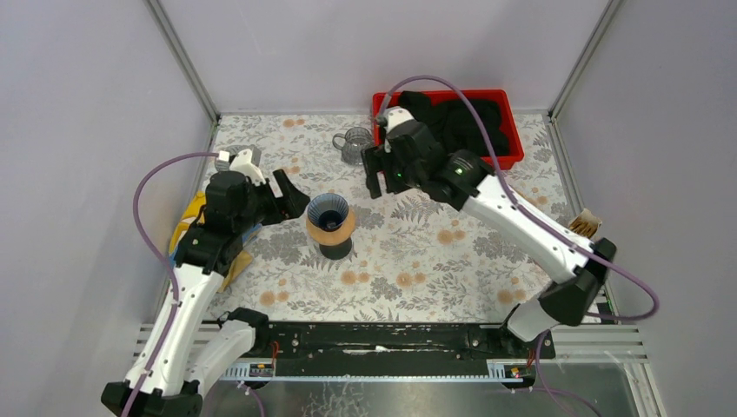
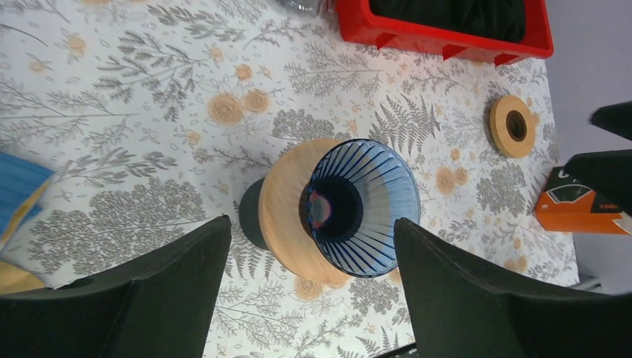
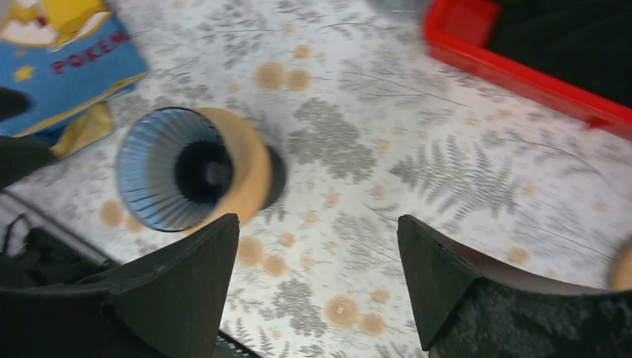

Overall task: Place the coffee filter in the dripper
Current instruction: Place the coffee dripper in the dripper holder, then pick up the coffee filter from the coffee filter holder.

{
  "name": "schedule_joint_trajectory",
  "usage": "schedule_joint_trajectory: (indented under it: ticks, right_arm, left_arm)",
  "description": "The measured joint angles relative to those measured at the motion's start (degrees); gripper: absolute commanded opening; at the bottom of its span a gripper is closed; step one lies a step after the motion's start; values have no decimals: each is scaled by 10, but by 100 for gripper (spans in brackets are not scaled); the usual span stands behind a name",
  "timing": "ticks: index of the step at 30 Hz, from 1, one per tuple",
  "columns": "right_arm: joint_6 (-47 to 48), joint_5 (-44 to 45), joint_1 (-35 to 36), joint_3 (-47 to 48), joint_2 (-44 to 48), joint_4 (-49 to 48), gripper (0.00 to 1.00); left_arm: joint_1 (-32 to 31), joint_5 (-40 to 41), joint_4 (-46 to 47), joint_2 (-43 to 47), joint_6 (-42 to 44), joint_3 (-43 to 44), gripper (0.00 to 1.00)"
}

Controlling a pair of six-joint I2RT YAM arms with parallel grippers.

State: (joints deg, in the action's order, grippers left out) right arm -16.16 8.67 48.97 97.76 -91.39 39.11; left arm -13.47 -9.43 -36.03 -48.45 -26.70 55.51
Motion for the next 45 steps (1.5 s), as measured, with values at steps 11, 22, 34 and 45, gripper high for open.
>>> schedule_joint_trajectory:
  ticks: [11, 22, 34, 45]
  right_arm:
    - [0, 164, -94, -187, 141, -11, 93]
    - [-26, 263, -251, -318, 262, -39, 99]
    - [-43, 233, -492, -401, 287, -84, 100]
    - [-53, 165, -650, -427, 295, -109, 91]
  left_arm:
    - [0, 58, 5, 23, 28, -1, 100]
    - [0, 85, 41, 52, 34, -61, 100]
    - [0, 100, 46, 49, 71, -56, 100]
    - [0, 108, 66, 34, 85, -68, 100]
